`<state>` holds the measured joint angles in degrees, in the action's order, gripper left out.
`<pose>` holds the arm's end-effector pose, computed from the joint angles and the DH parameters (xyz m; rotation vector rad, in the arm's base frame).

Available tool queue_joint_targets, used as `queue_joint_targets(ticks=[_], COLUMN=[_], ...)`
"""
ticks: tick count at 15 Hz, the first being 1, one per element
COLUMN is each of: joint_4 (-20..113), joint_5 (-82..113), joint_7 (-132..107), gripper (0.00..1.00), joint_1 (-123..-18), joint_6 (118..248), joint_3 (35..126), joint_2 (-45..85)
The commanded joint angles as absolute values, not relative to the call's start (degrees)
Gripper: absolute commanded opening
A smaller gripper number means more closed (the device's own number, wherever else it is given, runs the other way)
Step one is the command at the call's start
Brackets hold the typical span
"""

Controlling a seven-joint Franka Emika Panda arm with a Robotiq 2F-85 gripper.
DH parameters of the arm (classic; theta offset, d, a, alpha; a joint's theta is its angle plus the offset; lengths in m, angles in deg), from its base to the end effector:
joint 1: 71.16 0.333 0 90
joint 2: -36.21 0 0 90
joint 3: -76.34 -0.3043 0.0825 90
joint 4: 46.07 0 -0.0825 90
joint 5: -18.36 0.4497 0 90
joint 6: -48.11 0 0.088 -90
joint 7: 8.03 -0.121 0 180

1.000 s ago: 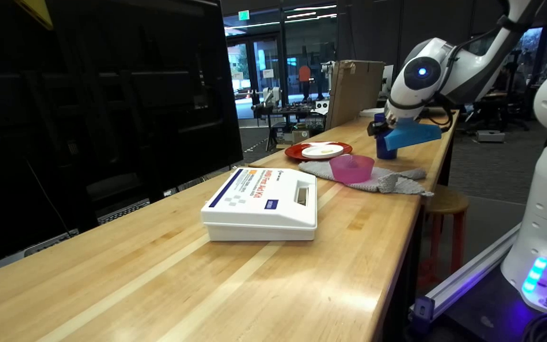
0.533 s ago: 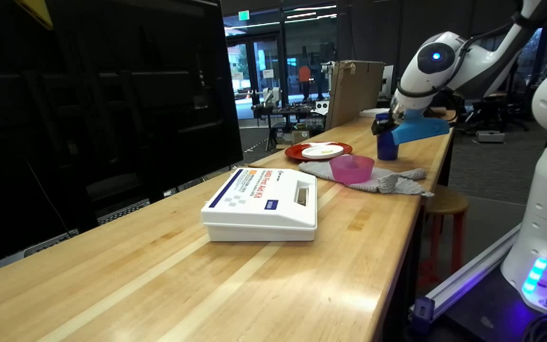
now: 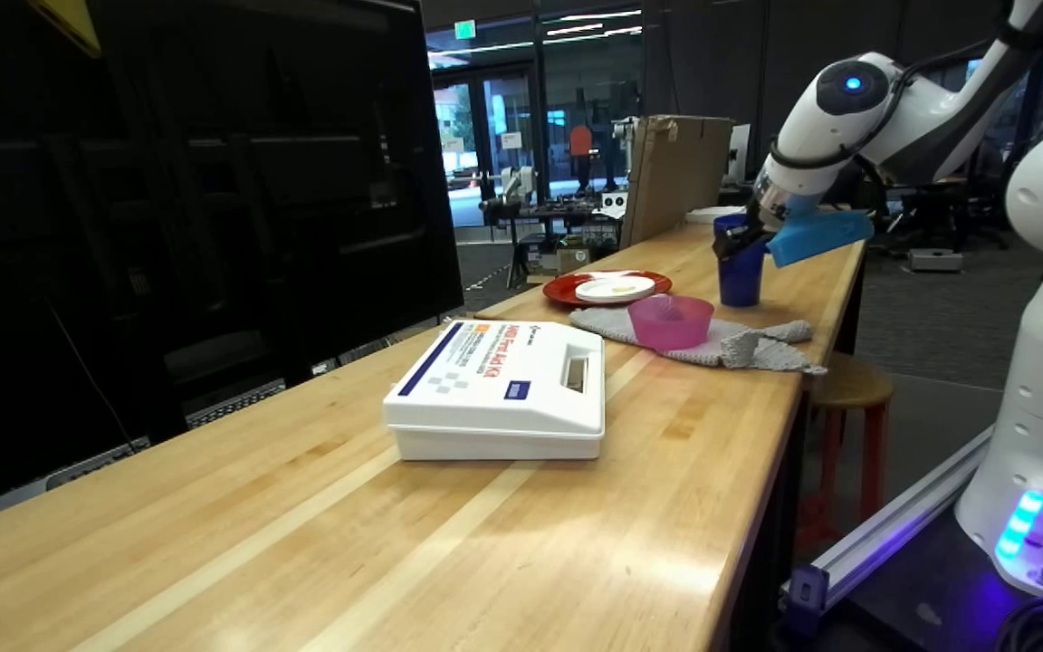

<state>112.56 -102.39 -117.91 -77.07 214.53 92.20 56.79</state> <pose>0.3961 -0.0887 0.2453 2.5817 -0.3829 1.0706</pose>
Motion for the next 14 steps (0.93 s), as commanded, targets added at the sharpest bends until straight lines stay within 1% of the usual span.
queue_joint_targets(ticks=[1,4,10,14], joint_4=[114.3,113.9,114.2,115.9], joint_5=[-101.8,-102.2,-101.6,-99.7], joint_7=[-110.1,-105.6,-99.8,-92.5], gripper=[0.6,0.6,0.6,0.6], joint_1=[-78.8,-79.3,-80.9,-84.4], joint_6=[220.7,224.9,227.0,221.6], joint_3=[92.3,92.2,90.8,86.0], joint_2=[55.3,54.9,54.7,55.0])
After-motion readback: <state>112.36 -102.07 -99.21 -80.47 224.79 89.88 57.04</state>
